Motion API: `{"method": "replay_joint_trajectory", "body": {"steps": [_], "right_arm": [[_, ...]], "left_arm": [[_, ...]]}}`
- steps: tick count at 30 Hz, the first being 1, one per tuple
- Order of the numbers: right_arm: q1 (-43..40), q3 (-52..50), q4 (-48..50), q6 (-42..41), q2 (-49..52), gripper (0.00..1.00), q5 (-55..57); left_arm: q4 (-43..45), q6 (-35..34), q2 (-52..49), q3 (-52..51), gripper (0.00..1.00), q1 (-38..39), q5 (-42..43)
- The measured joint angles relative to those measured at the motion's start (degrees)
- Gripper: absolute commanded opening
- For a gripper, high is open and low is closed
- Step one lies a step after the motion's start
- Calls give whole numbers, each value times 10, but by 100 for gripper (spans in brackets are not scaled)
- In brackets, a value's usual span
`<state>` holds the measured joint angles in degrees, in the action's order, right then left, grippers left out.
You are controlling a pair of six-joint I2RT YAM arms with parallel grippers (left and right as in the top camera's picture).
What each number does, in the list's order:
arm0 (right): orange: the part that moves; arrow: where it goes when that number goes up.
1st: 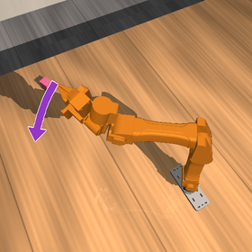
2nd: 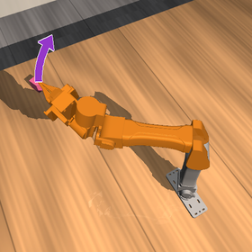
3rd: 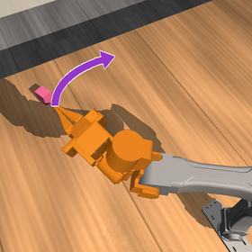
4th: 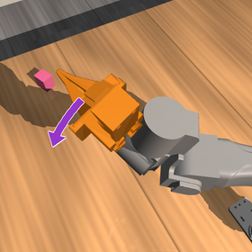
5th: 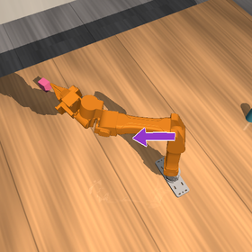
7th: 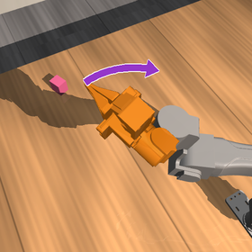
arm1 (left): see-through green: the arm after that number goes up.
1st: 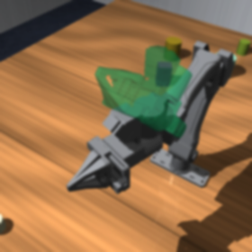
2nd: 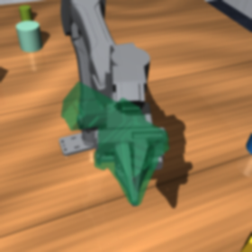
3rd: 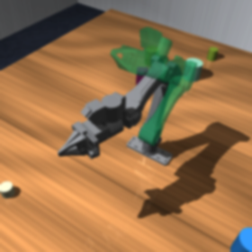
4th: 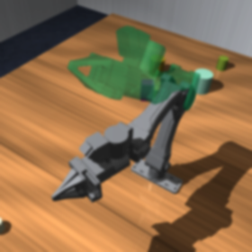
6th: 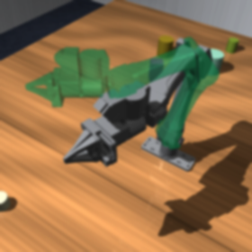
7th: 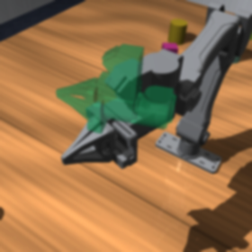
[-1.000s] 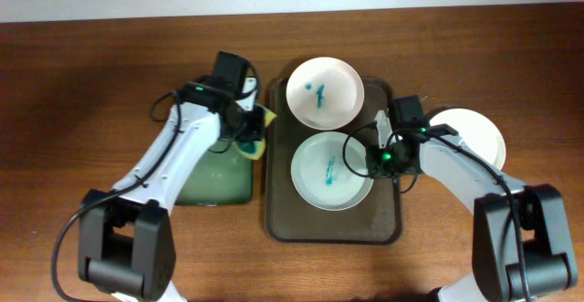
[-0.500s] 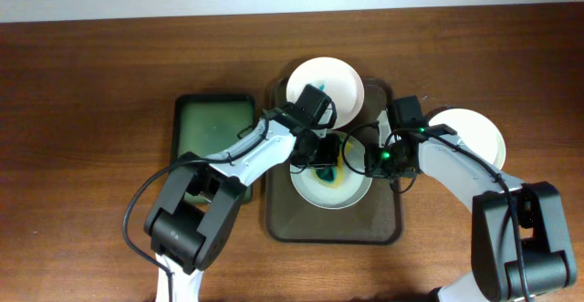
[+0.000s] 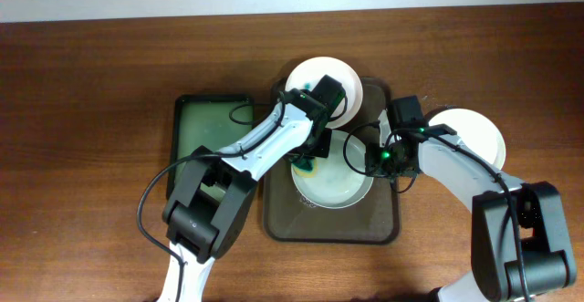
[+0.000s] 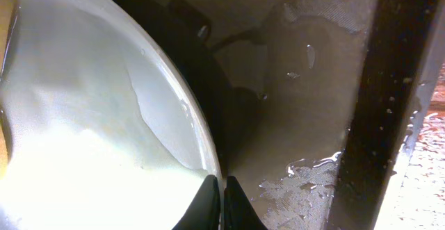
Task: Clean dirty plates on tray and stack at the side
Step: 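Scrub the bottom plate's stain with the sponge in left gripper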
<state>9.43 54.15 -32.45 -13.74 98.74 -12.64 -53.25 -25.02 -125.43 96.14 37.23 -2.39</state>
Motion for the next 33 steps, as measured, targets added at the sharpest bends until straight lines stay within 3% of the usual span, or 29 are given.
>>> {"method": "replay_joint_trajectory", "body": {"steps": [3,6,8,15,18,29,33], "right_arm": [[0,0,0,0,0,4,-1],[0,0,-2,0,0,4,2],[0,0,-3,-2,0,4,3],[0,0,-3,-7,0,4,3],[0,0,-3,-6,0,4,2],[8,0,6,-10,1,4,-25],[8,0,5,-10,1,4,-24]], "left_arm": [[21,6,-7,1,0,-1,54],[86,7,-25,1,0,1,205],[100,8,-35,2,0,8,264],[77,8,-45,4,0,28,339],[32,9,-46,11,0,27,318],[-31,10,-21,17,0,-33,81],[-13,10,-21,15,0,-32,91]]}}
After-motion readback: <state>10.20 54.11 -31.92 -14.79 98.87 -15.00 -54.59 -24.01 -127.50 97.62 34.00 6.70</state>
